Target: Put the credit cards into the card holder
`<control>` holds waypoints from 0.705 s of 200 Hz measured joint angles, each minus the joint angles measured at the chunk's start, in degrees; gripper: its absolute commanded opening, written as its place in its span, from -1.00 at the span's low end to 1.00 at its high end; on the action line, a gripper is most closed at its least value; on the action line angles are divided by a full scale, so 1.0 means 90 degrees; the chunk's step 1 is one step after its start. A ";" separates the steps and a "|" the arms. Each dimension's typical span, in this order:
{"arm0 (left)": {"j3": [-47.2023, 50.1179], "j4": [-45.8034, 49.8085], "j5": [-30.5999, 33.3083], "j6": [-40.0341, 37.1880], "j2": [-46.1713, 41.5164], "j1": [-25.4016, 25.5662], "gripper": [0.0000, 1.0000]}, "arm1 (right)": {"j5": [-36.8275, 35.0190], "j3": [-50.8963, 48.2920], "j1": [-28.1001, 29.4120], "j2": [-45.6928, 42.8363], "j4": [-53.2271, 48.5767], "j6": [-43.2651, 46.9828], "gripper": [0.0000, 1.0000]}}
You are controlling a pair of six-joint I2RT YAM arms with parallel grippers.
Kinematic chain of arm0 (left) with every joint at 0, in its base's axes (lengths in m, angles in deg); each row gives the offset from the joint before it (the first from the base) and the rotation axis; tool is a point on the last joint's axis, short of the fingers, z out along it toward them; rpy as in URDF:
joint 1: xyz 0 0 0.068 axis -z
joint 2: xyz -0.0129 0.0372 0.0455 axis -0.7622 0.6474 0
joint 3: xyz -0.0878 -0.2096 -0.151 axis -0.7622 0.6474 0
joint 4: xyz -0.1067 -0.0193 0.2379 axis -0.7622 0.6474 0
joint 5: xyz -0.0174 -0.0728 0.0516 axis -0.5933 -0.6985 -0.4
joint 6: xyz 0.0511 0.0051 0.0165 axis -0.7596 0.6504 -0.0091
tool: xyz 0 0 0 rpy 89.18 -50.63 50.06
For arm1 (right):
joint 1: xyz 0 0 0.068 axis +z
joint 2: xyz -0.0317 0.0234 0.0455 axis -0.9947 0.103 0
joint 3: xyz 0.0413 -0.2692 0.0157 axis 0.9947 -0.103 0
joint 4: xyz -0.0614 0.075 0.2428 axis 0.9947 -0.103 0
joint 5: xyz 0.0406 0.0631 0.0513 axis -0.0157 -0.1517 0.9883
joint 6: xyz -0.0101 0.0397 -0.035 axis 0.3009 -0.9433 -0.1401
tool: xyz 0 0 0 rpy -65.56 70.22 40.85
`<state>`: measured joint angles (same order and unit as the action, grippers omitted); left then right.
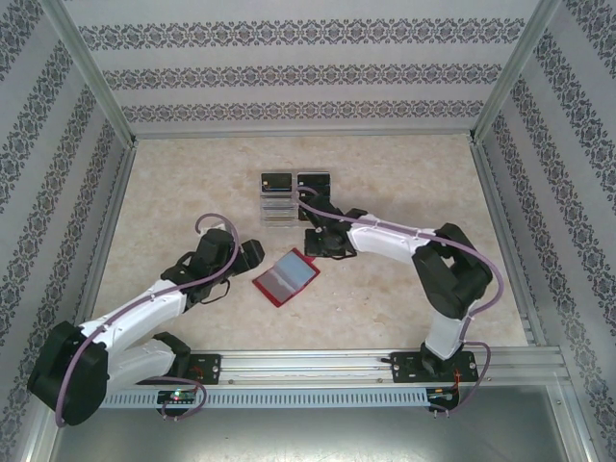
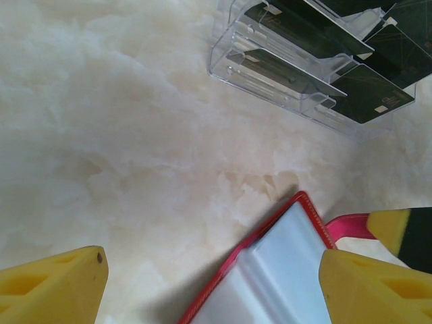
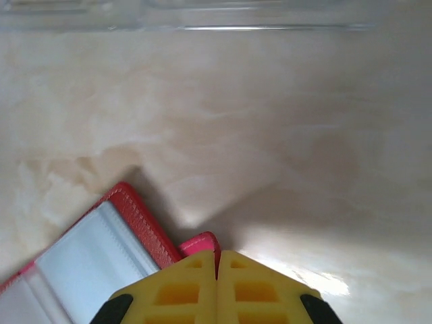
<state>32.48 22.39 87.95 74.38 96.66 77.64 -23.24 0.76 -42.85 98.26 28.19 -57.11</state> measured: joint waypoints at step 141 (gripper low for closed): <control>-0.1061 0.0019 -0.0852 -0.0748 0.2191 0.0141 0.65 | -0.0750 -0.1945 0.0199 -0.1423 0.1146 -0.2057 -1.00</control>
<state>22.93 22.57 80.28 67.65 116.38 78.91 -29.99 -16.75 -41.06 85.46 38.51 -75.62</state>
